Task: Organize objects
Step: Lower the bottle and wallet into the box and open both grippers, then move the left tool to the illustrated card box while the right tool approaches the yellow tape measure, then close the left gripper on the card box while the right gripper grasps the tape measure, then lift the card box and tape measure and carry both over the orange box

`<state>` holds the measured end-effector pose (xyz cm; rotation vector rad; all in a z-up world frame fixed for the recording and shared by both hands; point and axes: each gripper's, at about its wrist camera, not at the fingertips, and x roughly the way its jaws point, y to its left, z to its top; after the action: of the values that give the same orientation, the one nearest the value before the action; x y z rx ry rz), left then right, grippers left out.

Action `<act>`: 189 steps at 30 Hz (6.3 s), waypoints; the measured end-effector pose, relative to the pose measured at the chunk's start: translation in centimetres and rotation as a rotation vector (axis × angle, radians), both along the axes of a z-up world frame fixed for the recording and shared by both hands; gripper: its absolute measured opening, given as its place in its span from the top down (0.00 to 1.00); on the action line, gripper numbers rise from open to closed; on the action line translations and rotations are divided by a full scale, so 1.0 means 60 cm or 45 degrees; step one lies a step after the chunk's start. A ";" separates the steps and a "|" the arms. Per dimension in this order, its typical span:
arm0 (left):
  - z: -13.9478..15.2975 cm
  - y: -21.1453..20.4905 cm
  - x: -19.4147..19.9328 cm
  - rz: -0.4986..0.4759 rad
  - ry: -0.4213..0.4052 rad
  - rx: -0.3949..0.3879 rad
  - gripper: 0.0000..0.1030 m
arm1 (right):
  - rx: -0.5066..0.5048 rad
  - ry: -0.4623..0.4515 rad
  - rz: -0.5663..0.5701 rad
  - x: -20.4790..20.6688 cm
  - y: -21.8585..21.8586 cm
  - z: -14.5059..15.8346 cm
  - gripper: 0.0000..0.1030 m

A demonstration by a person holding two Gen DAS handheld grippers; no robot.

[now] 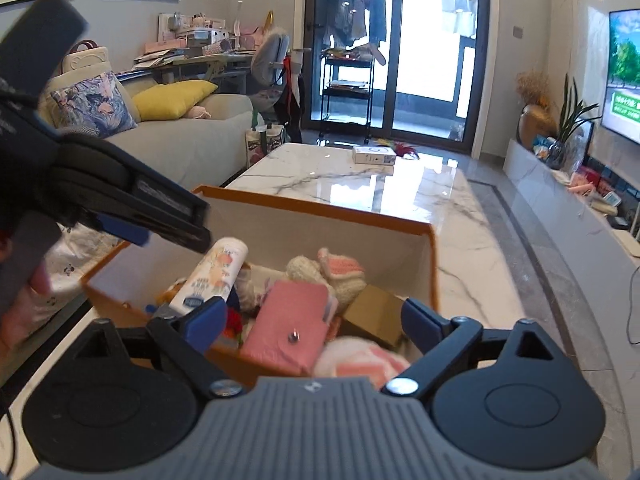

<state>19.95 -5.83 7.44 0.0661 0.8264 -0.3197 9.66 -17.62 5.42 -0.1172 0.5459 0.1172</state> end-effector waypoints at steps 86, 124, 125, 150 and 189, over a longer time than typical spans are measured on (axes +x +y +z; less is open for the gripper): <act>-0.228 0.039 -0.151 -0.117 0.252 0.183 0.10 | 0.119 0.387 0.032 -0.051 -0.054 -0.194 0.09; -0.178 0.047 -0.179 -0.128 0.200 0.008 0.30 | 0.099 0.291 0.038 -0.123 -0.068 -0.161 0.46; -0.182 0.045 -0.178 -0.143 0.230 0.015 0.30 | 0.100 0.292 0.035 -0.124 -0.070 -0.161 0.46; -0.196 0.026 -0.166 -0.200 0.227 -0.055 0.36 | 0.124 0.314 0.028 -0.122 -0.076 -0.161 0.46; -0.058 0.002 0.067 0.008 -0.023 -0.128 0.36 | 0.323 0.016 -0.029 0.082 -0.055 -0.017 0.46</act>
<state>23.95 -5.71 3.96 -0.0279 0.7916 -0.3537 14.57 -20.94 4.38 0.1365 0.5404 0.1639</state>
